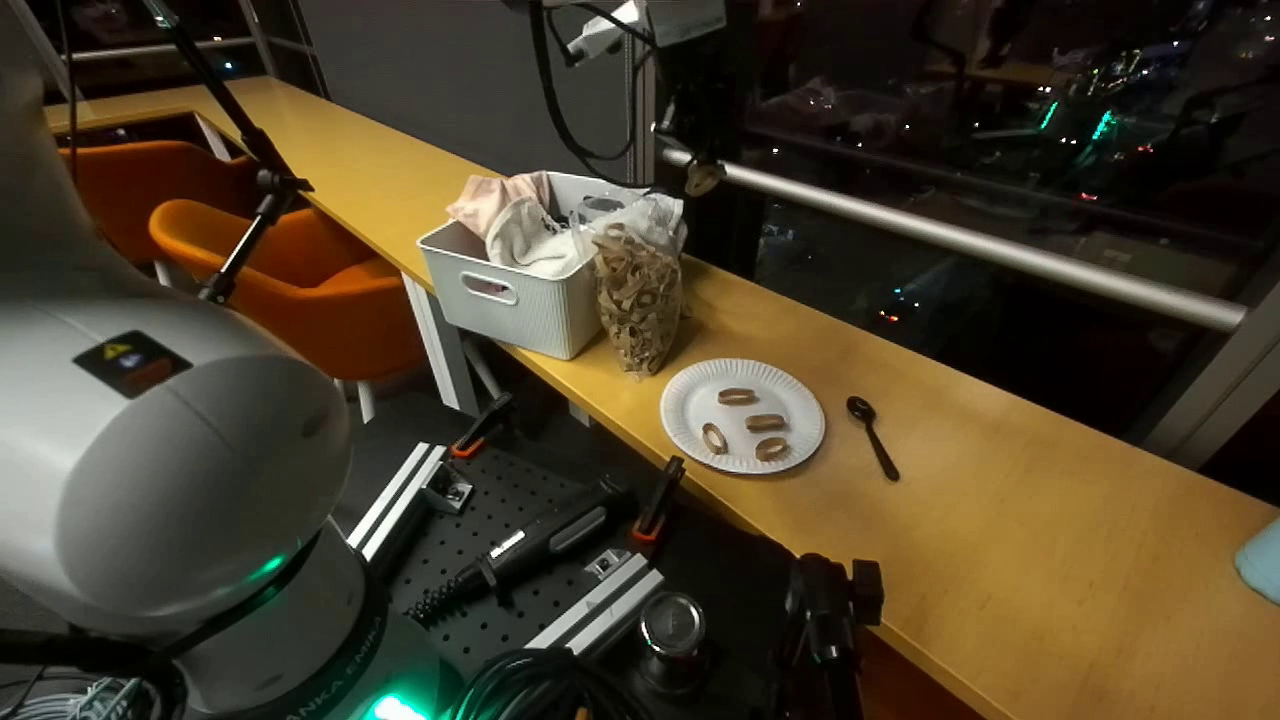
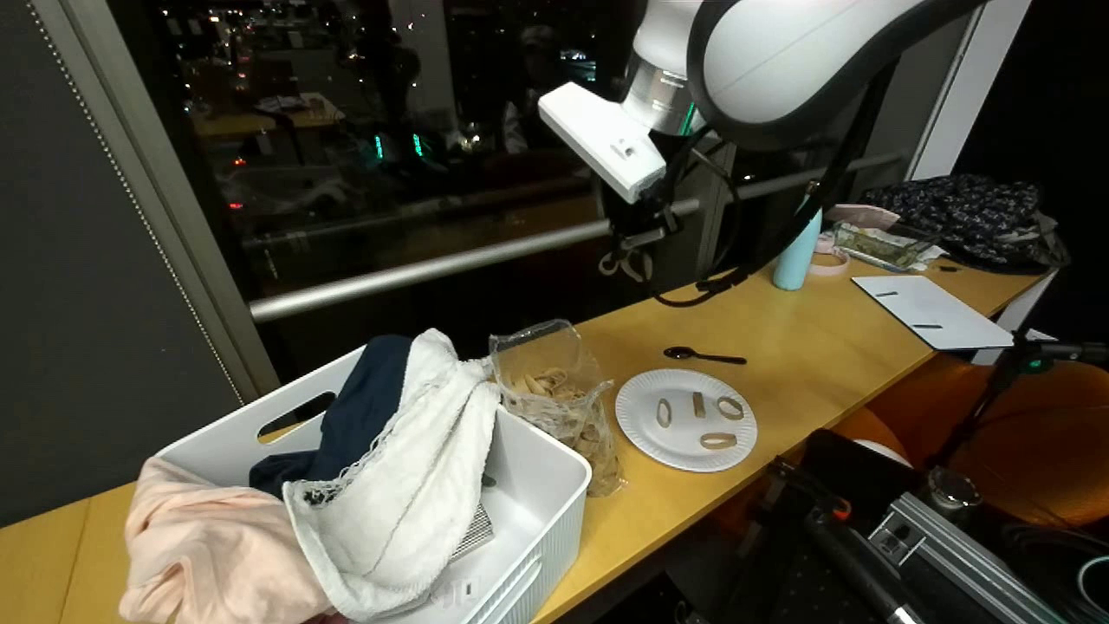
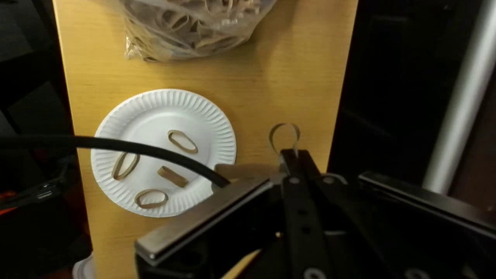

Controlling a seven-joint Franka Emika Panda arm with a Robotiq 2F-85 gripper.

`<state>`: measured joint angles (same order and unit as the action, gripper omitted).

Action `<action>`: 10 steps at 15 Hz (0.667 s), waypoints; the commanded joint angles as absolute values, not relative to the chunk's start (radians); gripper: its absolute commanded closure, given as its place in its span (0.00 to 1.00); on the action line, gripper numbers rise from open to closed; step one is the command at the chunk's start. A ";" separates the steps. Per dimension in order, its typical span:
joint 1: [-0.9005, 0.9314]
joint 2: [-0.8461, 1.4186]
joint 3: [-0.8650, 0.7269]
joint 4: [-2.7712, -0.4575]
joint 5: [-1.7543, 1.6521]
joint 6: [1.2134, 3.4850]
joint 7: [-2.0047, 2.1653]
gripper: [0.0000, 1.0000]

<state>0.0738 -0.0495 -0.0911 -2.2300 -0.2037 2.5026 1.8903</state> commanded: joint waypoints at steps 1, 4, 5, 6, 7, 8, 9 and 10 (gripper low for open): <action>0.067 -0.035 -0.002 -2.197 -0.243 2.513 1.861 0.99; 0.070 -0.001 0.041 -2.176 -0.249 2.524 1.832 0.99; 0.074 0.010 0.050 -2.171 -0.242 2.530 1.810 0.99; 0.076 0.024 0.056 -2.166 -0.242 2.533 1.796 0.99; 0.079 0.035 0.061 -2.163 -0.251 2.540 1.791 0.99; 0.081 0.045 0.063 -2.162 -0.249 2.546 1.780 0.99; 0.083 0.058 0.062 -2.160 -0.256 2.561 1.770 0.99; 0.086 0.075 0.062 -2.156 -0.254 2.581 1.750 0.99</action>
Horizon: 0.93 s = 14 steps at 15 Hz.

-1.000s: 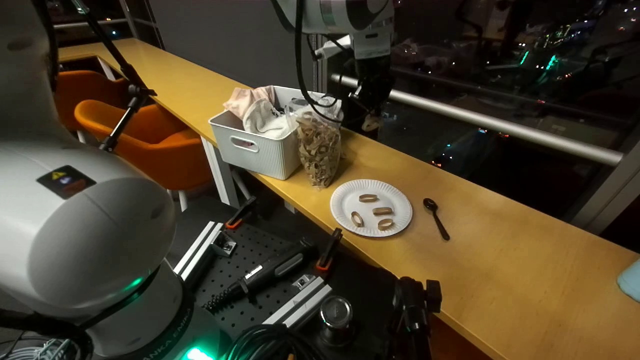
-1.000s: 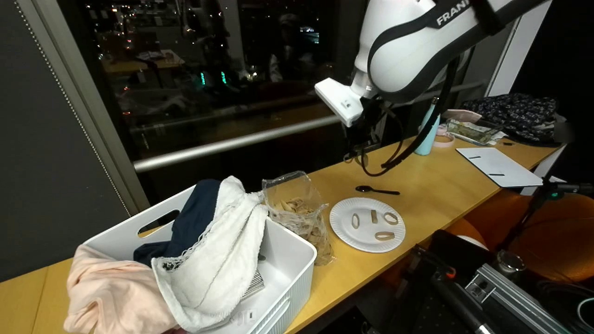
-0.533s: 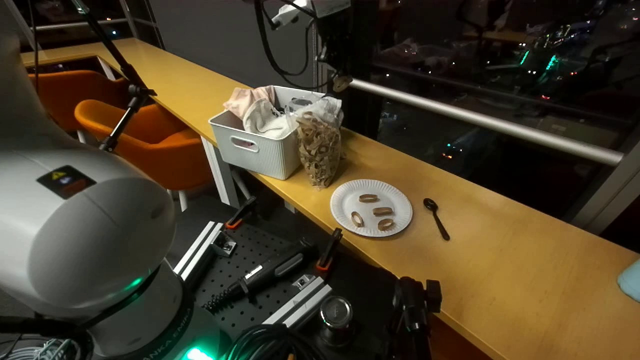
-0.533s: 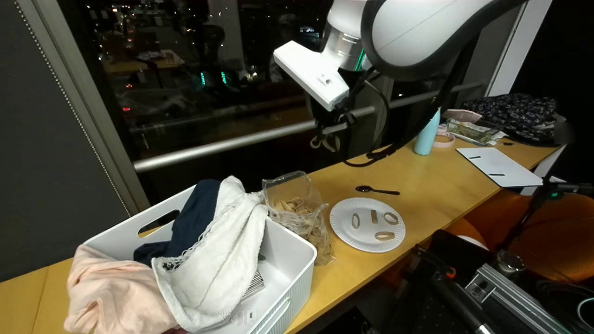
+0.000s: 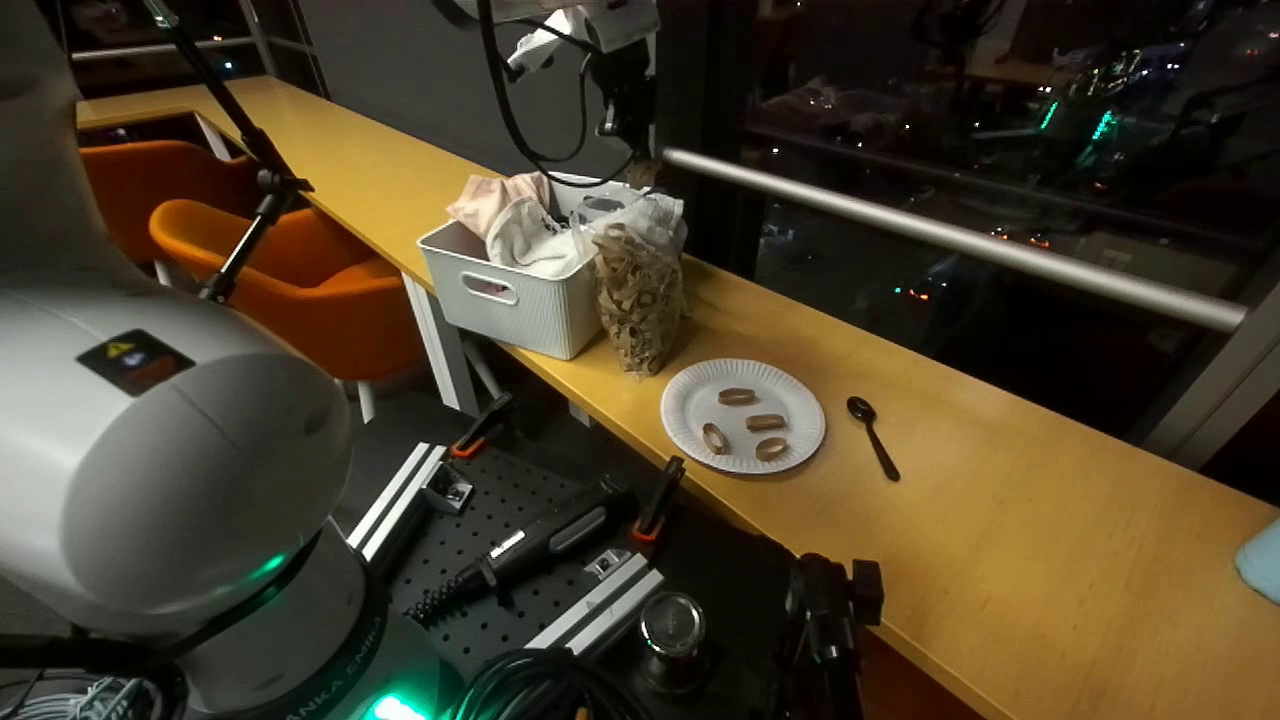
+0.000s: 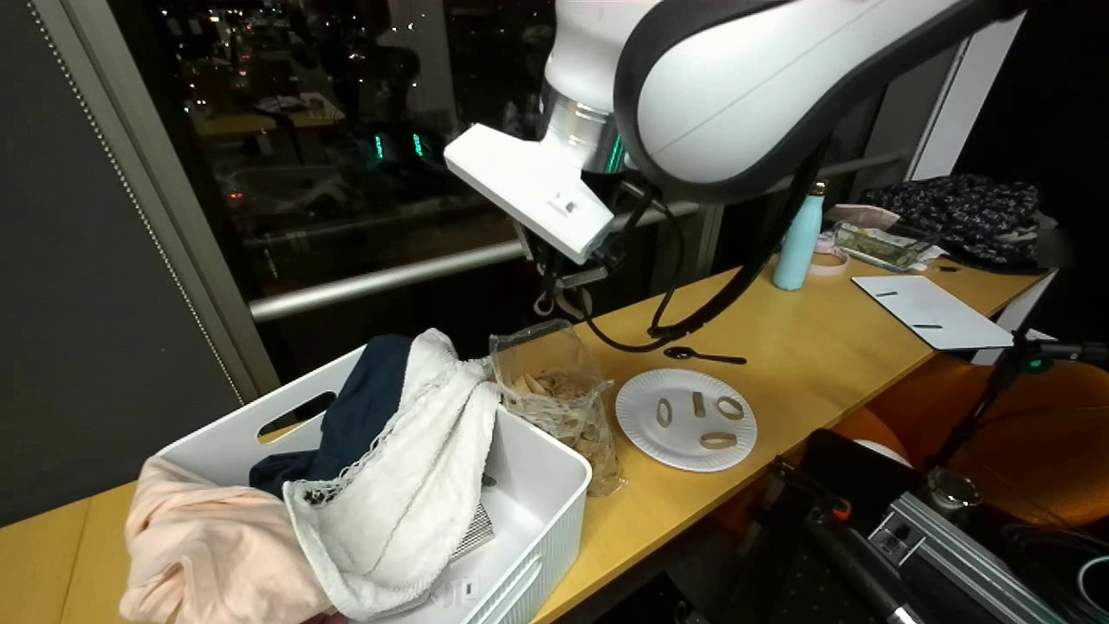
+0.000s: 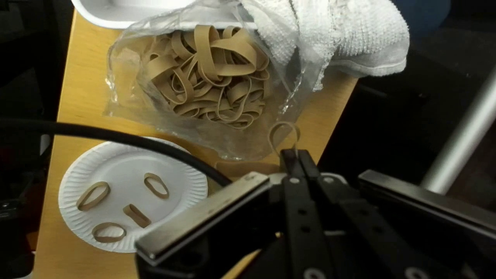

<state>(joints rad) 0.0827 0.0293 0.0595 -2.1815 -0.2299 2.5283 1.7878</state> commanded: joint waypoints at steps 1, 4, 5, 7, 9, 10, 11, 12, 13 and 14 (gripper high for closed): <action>0.091 0.093 0.064 -2.149 -0.244 2.596 1.726 0.99; 0.109 0.121 0.060 -2.154 -0.247 2.641 1.695 0.99; 0.113 0.127 0.056 -2.159 -0.243 2.655 1.687 0.99; 0.122 0.137 0.055 -2.166 -0.232 2.676 1.661 0.99; 0.128 0.137 0.061 -2.179 -0.210 2.692 1.623 0.99; 0.133 0.136 0.058 -2.187 -0.215 2.699 1.621 0.99; 0.138 0.134 0.056 -2.195 -0.219 2.706 1.618 0.99; 0.140 0.131 0.056 -2.203 -0.214 2.712 1.611 0.94; 0.142 0.123 0.055 -2.215 -0.212 2.712 1.612 0.72; 0.144 0.118 0.055 -2.222 -0.212 2.712 1.612 0.69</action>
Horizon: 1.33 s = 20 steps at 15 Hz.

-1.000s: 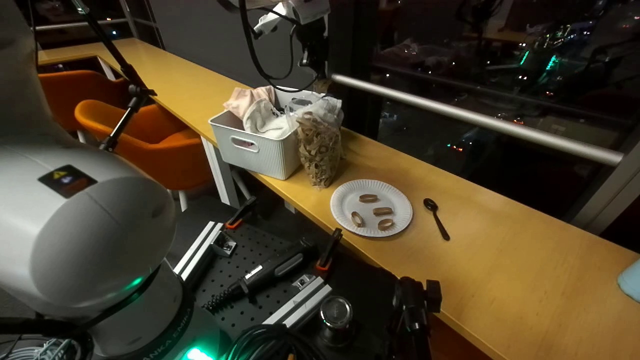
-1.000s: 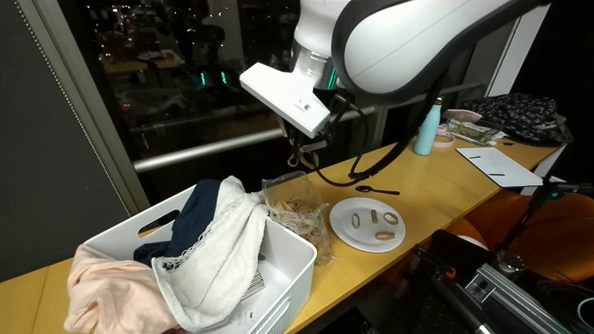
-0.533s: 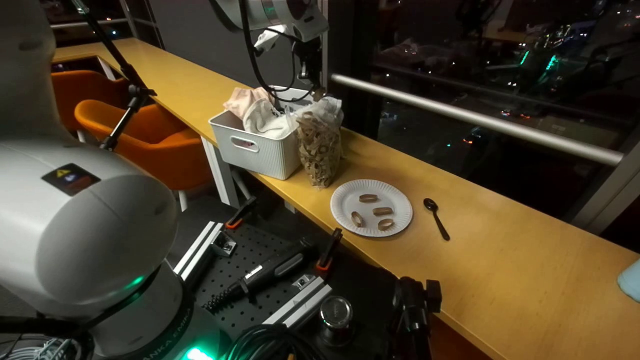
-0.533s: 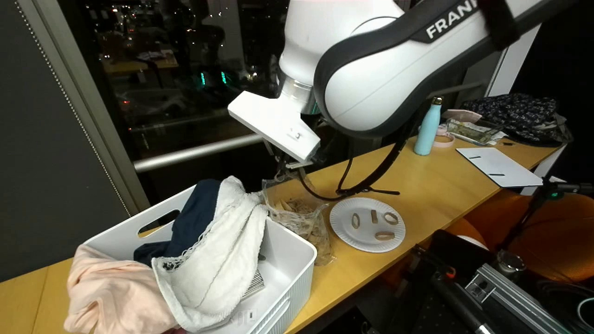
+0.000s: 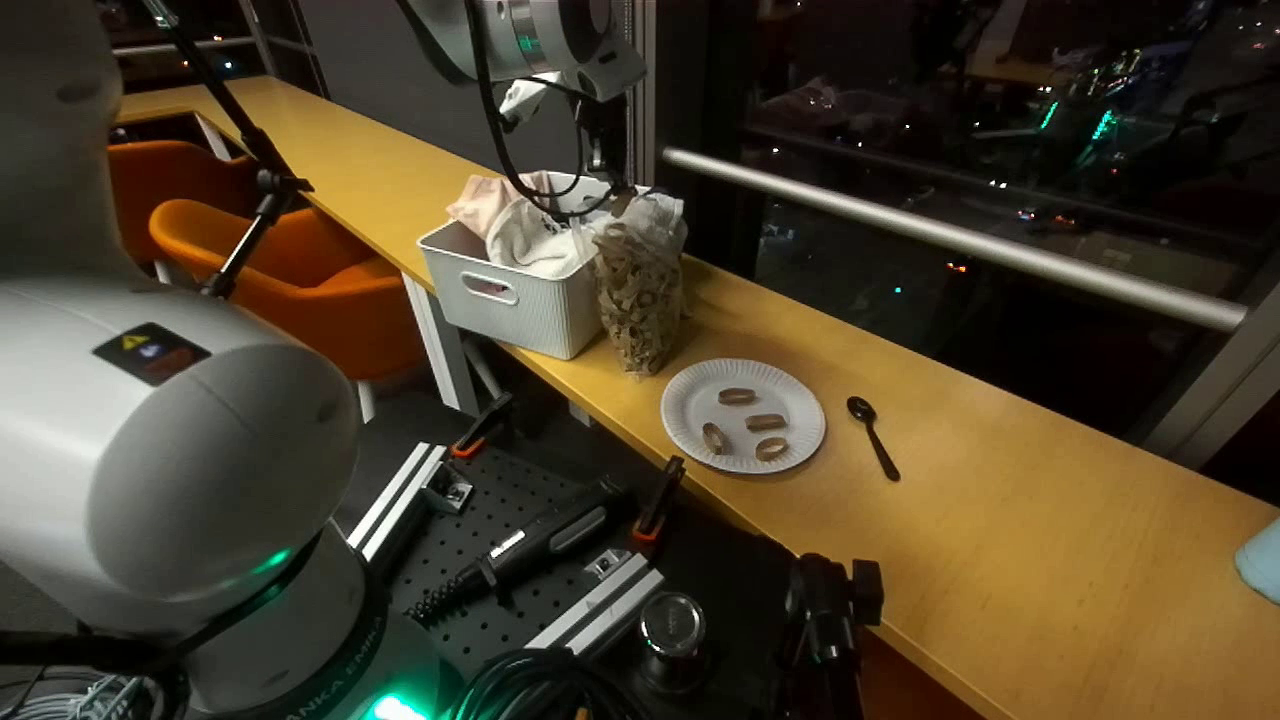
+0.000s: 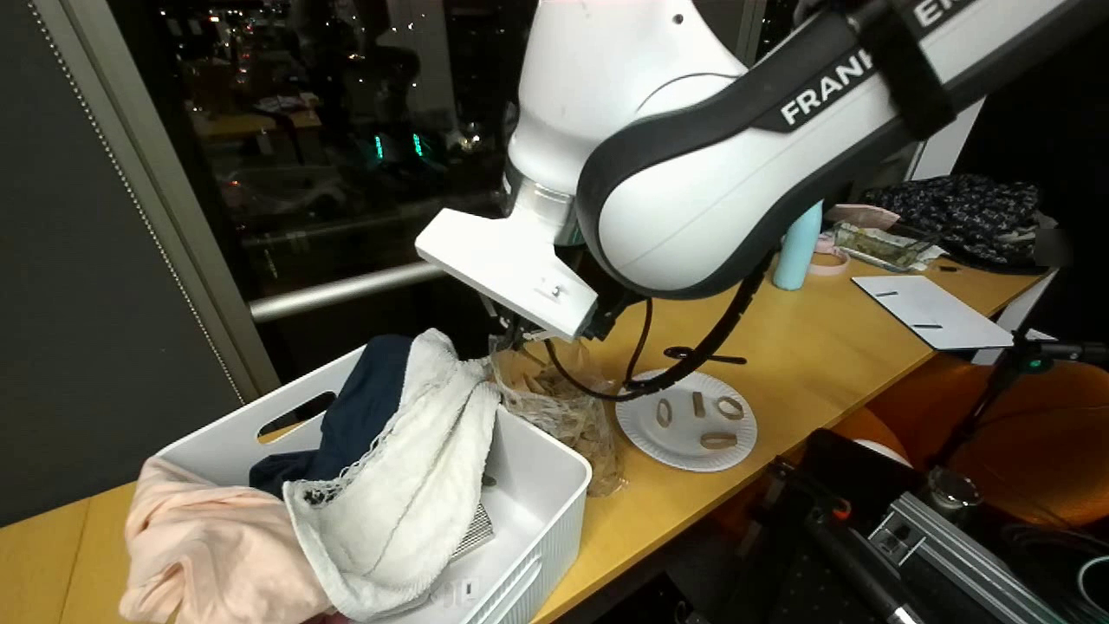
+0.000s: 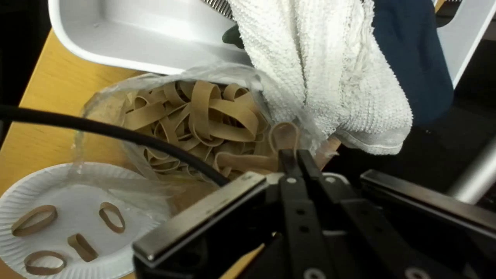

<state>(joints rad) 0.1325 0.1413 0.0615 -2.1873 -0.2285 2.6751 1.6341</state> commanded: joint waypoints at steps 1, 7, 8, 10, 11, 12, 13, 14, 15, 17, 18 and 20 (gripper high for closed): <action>0.146 0.105 0.055 -2.241 -0.211 2.715 1.617 0.68; 0.139 0.051 0.031 -2.295 -0.264 2.729 1.690 0.26; 0.135 0.044 0.024 -2.295 -0.282 2.729 1.709 0.18; 0.118 0.022 0.014 -2.307 -0.281 2.722 1.738 0.03; 0.106 0.010 0.007 -2.318 -0.277 2.706 1.749 0.01; 0.093 0.003 -0.001 -2.327 -0.275 2.701 1.757 0.00; 0.073 -0.004 -0.009 -2.343 -0.242 2.691 1.737 0.00; 0.054 -0.007 -0.017 -2.362 -0.210 2.689 1.707 0.00; 0.035 -0.005 -0.026 -2.376 -0.188 2.681 1.686 0.00; -0.005 0.010 -0.045 -2.400 -0.096 2.661 1.601 0.00; -0.022 0.025 -0.052 -2.402 -0.038 2.641 1.539 0.00; -0.051 0.060 -0.067 -2.385 0.063 2.584 1.428 0.00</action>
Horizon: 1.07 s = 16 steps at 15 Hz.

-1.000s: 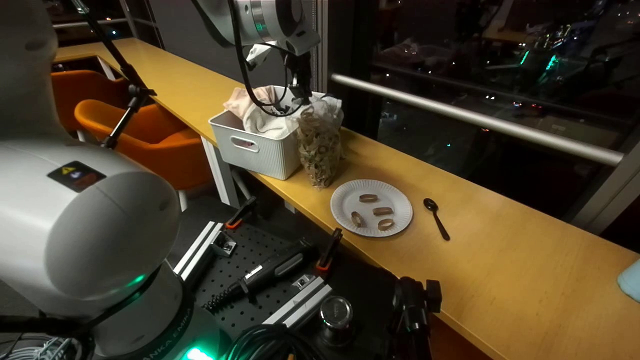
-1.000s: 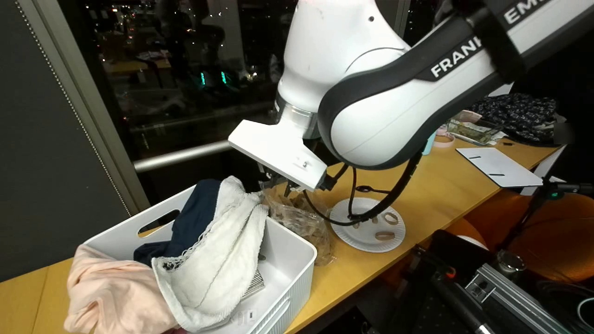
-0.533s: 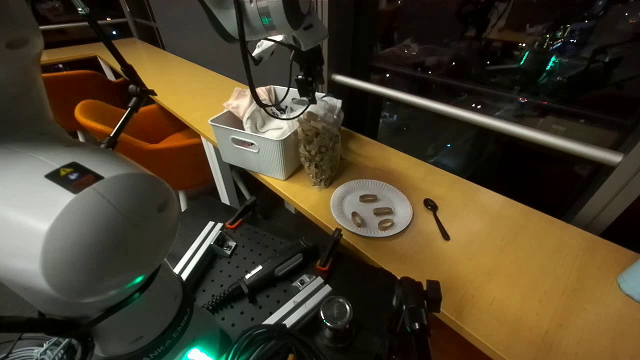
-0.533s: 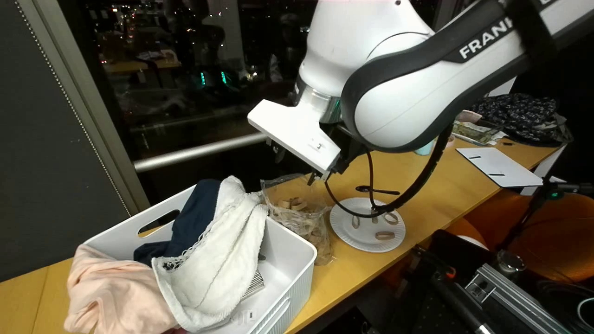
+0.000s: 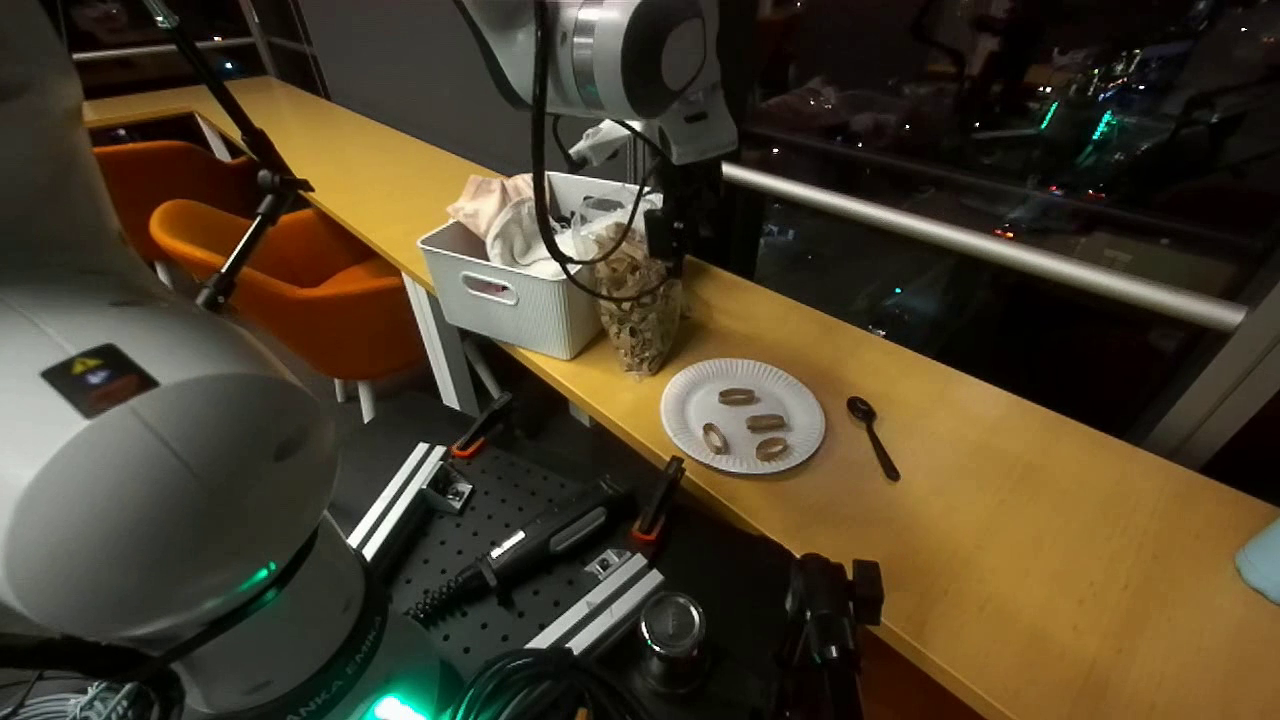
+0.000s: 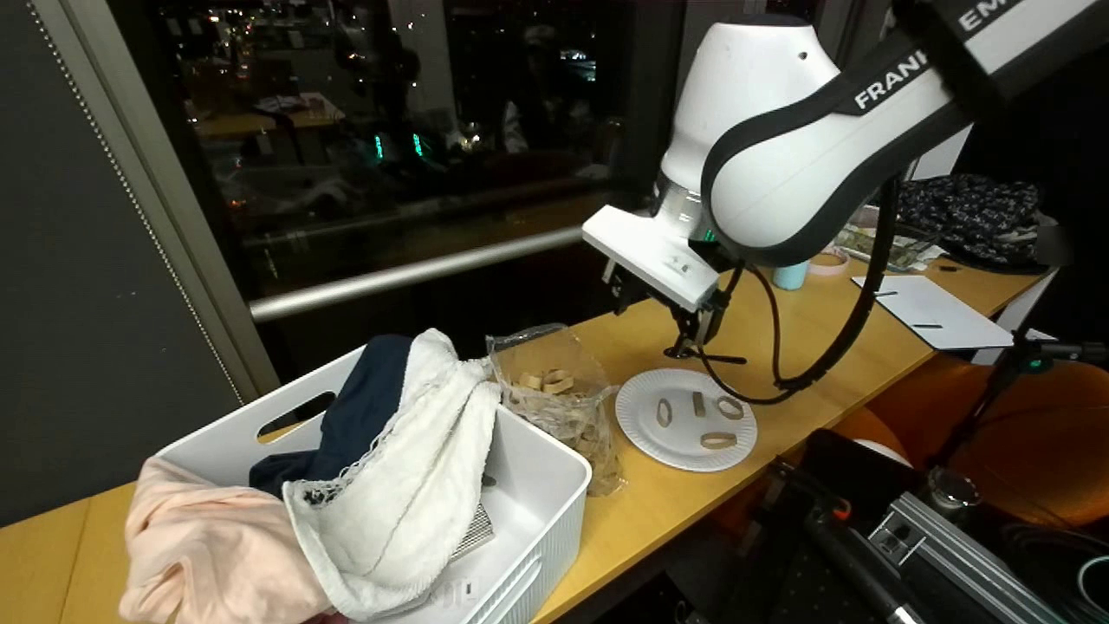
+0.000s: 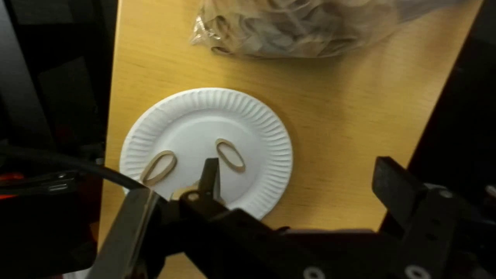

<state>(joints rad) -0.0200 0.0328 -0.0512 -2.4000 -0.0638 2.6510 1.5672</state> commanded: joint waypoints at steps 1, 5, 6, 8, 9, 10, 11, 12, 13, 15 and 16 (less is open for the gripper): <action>-0.063 0.082 -0.071 -2.367 0.109 2.541 1.380 0.00; -0.099 0.155 -0.101 -2.328 0.163 2.426 1.311 0.00; -0.104 0.179 -0.108 -2.317 0.167 2.417 1.307 0.00; -0.115 0.240 -0.117 -2.283 0.194 2.403 1.292 0.00; -0.118 0.272 -0.121 -2.269 0.207 2.408 1.291 0.00; -0.120 0.297 -0.126 -2.257 0.213 2.410 1.295 0.00; -0.121 0.330 -0.127 -2.240 0.224 2.416 1.293 0.00; -0.122 0.358 -0.128 -2.223 0.234 2.412 1.292 0.00; -0.120 0.386 -0.129 -2.206 0.237 2.410 1.297 0.00; -0.111 0.415 -0.133 -2.194 0.238 2.409 1.314 0.00; -0.106 0.427 -0.134 -2.189 0.236 2.411 1.320 0.00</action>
<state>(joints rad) -0.1197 0.3870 -0.1225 -2.2332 0.2080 2.4433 1.3213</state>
